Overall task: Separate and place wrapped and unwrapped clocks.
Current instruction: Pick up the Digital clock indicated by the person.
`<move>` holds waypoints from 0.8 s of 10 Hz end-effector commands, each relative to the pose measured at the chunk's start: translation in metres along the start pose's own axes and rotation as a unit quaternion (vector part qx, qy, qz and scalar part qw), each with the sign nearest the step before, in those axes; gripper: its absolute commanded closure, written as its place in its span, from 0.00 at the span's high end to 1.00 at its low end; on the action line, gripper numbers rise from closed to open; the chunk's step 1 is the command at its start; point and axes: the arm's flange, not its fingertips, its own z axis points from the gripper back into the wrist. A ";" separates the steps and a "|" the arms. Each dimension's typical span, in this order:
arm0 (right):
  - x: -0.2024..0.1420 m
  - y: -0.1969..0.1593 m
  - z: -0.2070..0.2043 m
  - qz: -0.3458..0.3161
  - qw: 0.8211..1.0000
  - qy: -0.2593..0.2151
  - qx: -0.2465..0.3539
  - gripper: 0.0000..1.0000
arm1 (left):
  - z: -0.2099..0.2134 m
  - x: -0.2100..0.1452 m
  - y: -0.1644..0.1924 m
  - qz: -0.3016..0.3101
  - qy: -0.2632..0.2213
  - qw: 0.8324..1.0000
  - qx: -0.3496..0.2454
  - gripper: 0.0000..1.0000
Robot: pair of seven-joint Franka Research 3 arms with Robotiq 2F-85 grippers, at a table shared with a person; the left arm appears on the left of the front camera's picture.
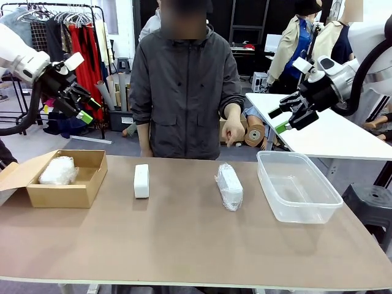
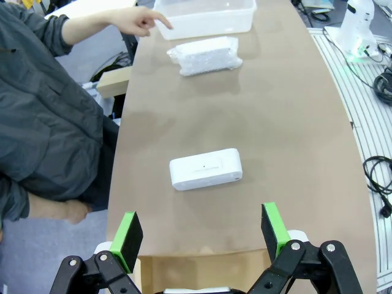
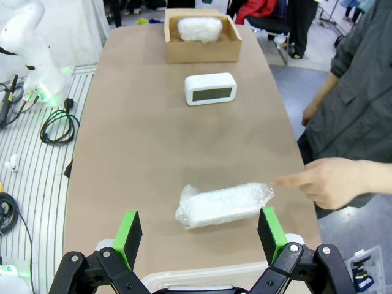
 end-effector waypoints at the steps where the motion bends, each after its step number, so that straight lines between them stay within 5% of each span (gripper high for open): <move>1: 0.003 0.000 0.001 0.002 1.000 0.000 0.001 1.00 | 0.002 -0.001 -0.003 -0.006 -0.004 1.000 -0.002 1.00; 8: 0.003 0.000 0.001 0.002 1.000 0.000 0.001 1.00 | -0.010 0.001 -0.002 0.004 0.016 1.000 -0.017 1.00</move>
